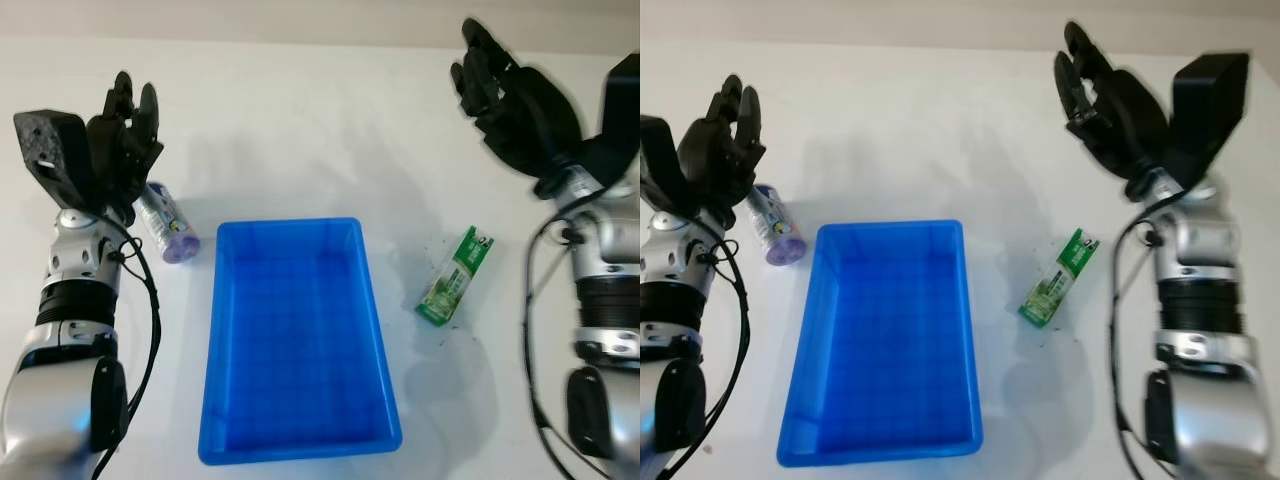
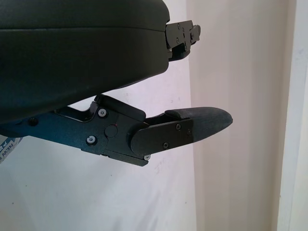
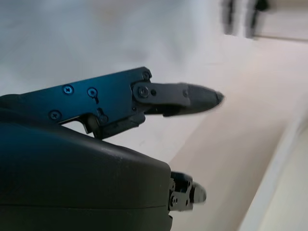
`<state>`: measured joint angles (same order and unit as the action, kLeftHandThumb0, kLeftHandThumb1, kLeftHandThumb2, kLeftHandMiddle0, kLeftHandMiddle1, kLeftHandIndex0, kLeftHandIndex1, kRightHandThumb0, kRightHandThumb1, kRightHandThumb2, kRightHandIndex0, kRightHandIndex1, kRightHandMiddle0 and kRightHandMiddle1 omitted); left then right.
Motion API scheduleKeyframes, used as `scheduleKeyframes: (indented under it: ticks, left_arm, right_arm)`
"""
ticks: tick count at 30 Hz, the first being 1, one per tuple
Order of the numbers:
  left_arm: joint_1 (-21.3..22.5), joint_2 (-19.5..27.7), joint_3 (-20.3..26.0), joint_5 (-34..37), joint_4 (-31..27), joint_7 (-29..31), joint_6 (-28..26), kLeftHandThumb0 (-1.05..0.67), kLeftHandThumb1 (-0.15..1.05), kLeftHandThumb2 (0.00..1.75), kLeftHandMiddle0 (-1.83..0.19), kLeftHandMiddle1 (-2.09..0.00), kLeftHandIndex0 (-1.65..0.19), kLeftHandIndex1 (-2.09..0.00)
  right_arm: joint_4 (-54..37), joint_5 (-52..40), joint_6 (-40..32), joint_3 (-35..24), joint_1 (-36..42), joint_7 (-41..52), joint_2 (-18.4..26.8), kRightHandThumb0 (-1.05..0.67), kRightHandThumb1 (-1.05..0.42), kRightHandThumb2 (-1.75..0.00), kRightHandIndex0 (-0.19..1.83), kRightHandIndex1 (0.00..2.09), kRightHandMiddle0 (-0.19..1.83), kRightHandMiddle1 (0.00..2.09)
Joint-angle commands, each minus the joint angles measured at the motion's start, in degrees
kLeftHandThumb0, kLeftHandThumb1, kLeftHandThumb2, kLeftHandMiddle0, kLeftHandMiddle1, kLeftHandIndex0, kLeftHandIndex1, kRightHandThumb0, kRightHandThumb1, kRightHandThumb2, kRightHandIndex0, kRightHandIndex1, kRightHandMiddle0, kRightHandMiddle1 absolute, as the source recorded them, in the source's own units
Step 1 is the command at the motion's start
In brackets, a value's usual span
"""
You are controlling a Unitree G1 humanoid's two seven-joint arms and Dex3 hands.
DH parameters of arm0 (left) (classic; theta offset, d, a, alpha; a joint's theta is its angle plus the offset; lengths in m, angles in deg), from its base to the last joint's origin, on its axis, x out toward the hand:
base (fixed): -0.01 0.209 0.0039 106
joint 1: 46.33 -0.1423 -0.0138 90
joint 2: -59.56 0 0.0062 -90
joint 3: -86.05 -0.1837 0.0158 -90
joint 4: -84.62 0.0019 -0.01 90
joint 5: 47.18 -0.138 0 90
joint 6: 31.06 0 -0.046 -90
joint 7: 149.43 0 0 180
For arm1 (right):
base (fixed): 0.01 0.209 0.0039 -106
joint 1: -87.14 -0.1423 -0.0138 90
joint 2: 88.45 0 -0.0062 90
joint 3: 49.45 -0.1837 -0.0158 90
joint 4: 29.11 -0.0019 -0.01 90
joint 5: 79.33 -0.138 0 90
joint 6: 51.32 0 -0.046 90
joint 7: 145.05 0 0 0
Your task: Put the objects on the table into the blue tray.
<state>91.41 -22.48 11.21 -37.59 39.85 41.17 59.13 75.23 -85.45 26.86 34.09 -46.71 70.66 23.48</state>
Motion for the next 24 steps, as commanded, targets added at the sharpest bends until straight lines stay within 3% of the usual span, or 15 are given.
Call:
scheduleKeyframes:
  ticks: [1,6,12,18,24]
  left_arm:
    - [-0.33,0.61,0.73,0.66,-0.57,0.31,-0.17,-0.72,1.05,0.58,0.16,-0.05,0.14,-0.05]
    - [0.57,0.96,0.66,0.41,0.18,0.78,0.26,-0.72,1.05,0.58,0.15,-0.05,0.13,-0.06]
    - [1.69,1.0,0.45,0.09,1.04,0.91,0.59,-0.71,1.05,0.58,0.15,-0.05,0.13,-0.06]
    - [2.01,1.67,0.32,-0.1,1.29,1.41,0.19,-0.72,1.05,0.58,0.15,-0.05,0.13,-0.06]
    - [2.21,1.71,0.43,0.0,1.55,1.28,0.14,-0.71,1.05,0.57,0.14,-0.06,0.12,-0.06]
  right_arm:
    - [-3.6,1.93,2.98,1.28,1.37,2.88,4.19,-0.44,-0.89,-0.06,0.16,0.17,0.15,0.22]
    - [-10.66,11.92,14.82,4.83,5.0,5.87,12.19,-0.42,-0.75,-0.04,0.3,0.16,0.33,0.11]
    - [-14.19,18.81,32.17,7.33,10.65,9.69,19.31,-0.3,-0.74,-0.06,0.33,0.13,0.39,0.08]
    - [-18.8,20.96,38.2,7.26,14.99,10.92,21.88,-0.23,-0.78,-0.07,0.39,0.13,0.41,0.06]
    - [-19.97,23.42,37.17,7.95,17.79,11.53,21.88,-0.18,-0.8,-0.06,0.35,0.09,0.37,0.05]
